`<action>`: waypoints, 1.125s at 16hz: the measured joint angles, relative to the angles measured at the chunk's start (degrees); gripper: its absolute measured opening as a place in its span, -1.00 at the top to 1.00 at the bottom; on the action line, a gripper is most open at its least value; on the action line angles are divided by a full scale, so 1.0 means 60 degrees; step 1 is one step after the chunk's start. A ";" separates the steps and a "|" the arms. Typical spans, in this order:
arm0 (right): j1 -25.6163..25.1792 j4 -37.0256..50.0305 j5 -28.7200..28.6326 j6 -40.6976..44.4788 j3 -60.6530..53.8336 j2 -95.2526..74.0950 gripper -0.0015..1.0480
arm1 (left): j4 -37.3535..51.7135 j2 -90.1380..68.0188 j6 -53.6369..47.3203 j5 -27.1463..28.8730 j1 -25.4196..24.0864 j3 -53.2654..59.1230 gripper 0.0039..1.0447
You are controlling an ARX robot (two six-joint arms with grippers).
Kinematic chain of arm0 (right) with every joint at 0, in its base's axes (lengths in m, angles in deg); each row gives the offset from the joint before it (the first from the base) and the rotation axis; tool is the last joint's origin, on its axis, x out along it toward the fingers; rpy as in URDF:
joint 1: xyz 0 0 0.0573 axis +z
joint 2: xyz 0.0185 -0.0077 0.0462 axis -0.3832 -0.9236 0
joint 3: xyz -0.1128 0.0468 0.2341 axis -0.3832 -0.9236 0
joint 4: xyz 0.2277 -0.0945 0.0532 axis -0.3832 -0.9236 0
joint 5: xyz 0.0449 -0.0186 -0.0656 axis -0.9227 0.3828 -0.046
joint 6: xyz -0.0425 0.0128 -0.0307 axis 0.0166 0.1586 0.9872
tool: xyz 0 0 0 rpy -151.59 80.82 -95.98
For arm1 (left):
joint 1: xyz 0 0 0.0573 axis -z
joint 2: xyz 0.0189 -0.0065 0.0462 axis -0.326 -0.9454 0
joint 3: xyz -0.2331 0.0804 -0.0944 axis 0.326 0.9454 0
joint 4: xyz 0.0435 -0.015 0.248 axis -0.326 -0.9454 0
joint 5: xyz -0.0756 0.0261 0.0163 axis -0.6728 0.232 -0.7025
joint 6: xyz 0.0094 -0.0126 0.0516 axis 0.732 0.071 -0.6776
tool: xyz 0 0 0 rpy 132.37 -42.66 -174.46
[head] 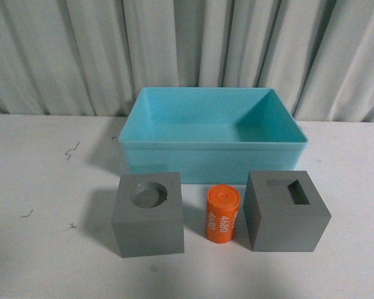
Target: Place gray and orange parts in blue box
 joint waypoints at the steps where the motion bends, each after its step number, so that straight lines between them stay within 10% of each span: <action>1: 0.0000 0.0000 0.0000 0.0000 0.0000 0.0000 -0.87 | 0.0000 0.0000 0.0000 0.0000 0.0000 -0.0004 -0.88; 18: 0.0000 0.0000 0.0000 0.0000 0.0000 0.0000 -0.87 | 0.0000 0.0000 0.0000 0.0000 0.0000 -0.0004 -0.88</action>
